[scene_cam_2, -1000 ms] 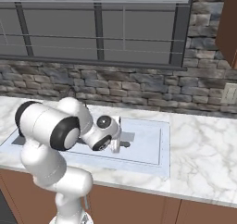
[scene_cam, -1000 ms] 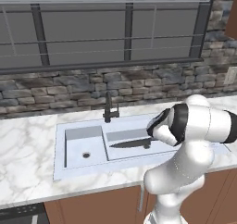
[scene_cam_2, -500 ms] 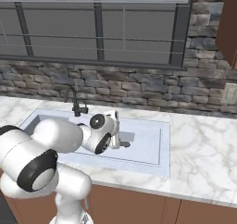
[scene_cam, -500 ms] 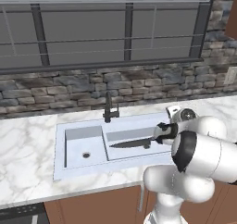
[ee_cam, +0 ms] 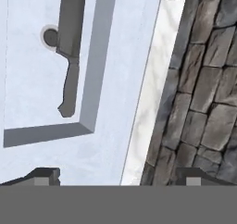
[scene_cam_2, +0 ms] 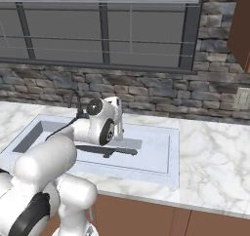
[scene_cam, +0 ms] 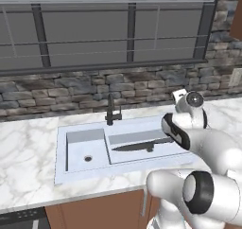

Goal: Move the cutting board and knife to the sink. Then move spray from the cabinet to the counter.

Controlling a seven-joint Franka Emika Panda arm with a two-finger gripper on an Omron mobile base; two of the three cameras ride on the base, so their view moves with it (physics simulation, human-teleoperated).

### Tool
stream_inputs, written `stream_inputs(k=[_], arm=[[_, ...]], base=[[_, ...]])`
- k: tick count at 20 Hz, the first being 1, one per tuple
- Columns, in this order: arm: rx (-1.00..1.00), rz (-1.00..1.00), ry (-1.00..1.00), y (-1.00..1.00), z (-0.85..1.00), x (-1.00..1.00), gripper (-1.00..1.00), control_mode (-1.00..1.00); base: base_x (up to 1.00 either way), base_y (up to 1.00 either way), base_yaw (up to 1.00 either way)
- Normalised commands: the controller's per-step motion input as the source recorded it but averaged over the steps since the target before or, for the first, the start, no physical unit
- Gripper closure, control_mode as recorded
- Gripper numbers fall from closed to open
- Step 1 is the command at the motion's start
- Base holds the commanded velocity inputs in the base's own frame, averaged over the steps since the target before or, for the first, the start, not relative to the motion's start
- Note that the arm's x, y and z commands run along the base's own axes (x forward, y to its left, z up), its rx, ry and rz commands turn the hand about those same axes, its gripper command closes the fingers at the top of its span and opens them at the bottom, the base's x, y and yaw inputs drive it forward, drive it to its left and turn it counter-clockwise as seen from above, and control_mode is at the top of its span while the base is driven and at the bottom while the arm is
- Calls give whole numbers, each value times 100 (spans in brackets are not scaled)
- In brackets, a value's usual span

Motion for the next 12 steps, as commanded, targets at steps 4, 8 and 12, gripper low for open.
stream_inputs(k=[4,8,12], arm=[[1,0,-4,-1,78,-60,-100,-100],[4,0,-40,-3,29,-99,-100,-100],[9,-11,-43,10,38,-71,-100,-100]], base=[[0,0,0],[0,0,0],[0,0,0]])
